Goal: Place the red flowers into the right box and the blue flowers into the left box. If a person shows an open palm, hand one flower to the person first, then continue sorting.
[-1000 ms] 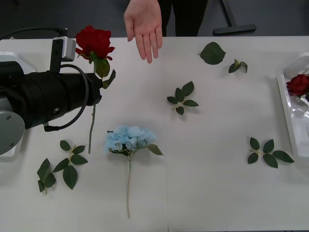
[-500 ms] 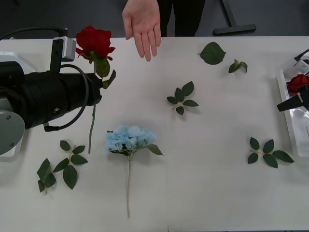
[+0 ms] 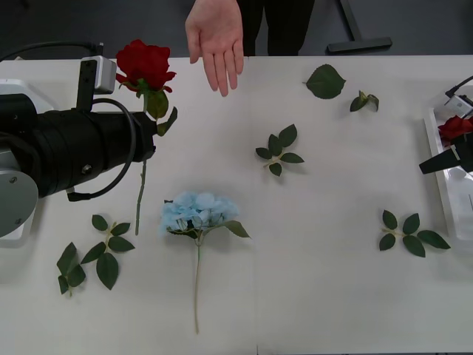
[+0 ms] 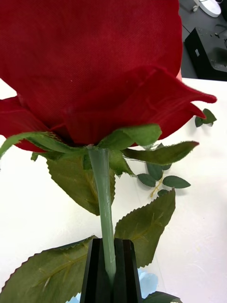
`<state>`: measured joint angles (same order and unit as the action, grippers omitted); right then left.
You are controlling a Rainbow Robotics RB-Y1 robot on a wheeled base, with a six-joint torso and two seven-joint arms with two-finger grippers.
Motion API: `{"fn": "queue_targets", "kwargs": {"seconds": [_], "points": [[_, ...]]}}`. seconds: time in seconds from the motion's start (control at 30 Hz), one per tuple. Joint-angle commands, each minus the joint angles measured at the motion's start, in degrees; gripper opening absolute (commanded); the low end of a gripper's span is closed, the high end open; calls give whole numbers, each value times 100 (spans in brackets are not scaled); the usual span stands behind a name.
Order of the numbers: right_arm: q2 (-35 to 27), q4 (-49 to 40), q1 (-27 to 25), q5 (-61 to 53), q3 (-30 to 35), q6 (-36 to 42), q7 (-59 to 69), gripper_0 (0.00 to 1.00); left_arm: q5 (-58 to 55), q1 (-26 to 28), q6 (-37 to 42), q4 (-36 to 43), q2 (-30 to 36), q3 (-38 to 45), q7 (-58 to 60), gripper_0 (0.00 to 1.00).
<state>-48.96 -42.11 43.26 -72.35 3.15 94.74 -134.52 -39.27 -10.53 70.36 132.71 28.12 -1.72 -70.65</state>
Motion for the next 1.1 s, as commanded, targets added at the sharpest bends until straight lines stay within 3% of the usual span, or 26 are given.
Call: {"fn": "queue_targets", "kwargs": {"seconds": [0.03,1.1], "points": [[-315,-157,-11,63,-42,1,-74,100,51,-151,-171,168,-26,-47,-11,0],[-324,-157,-20,186,-42,-52,-91,100,15,-142,-180,168,0,-56,-37,0]]}}
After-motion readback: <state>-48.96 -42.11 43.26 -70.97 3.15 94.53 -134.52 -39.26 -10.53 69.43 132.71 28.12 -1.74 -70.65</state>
